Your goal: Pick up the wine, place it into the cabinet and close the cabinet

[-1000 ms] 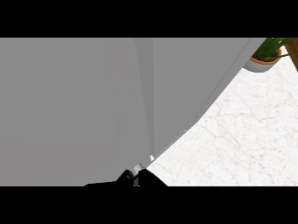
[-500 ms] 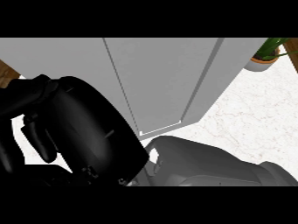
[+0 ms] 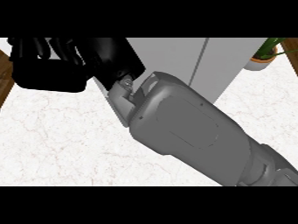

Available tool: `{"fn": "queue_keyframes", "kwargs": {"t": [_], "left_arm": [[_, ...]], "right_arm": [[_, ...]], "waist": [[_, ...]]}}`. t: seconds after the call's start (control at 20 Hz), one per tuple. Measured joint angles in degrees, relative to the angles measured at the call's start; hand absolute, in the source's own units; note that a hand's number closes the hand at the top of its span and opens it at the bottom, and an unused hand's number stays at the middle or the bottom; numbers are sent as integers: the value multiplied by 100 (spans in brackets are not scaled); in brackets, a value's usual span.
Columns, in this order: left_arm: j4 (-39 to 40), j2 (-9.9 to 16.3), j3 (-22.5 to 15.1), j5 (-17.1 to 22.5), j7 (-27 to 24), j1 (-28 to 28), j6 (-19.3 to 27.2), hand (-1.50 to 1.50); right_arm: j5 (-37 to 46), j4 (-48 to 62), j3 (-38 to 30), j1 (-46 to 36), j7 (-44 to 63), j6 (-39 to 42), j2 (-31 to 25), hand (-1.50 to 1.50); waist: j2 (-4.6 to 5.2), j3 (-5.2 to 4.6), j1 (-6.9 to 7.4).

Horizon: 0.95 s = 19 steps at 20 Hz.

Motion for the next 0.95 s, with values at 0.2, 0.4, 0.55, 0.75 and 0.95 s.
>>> {"fn": "queue_keyframes", "kwargs": {"t": [0.2,0.4,0.55,0.75,0.95], "left_arm": [[-64,-85,7,-87,131,-32,33,-150],[-44,-93,88,-130,195,-69,13,-150],[-16,-127,94,-141,214,-69,-62,-150],[-29,-151,78,-148,324,-222,2,-150],[23,-195,70,-171,352,-292,9,-150]], "right_arm": [[-102,465,-233,-38,-440,382,20,150],[-112,772,-359,13,-932,718,19,150],[-93,869,-397,53,-1158,889,0,150],[16,1014,-376,53,-1405,1045,-80,150],[117,1086,-338,78,-1594,1171,-154,150]], "waist": [[-70,-12,5],[-155,-17,31],[-193,-34,36],[-222,-53,49],[-249,-60,60]]}}
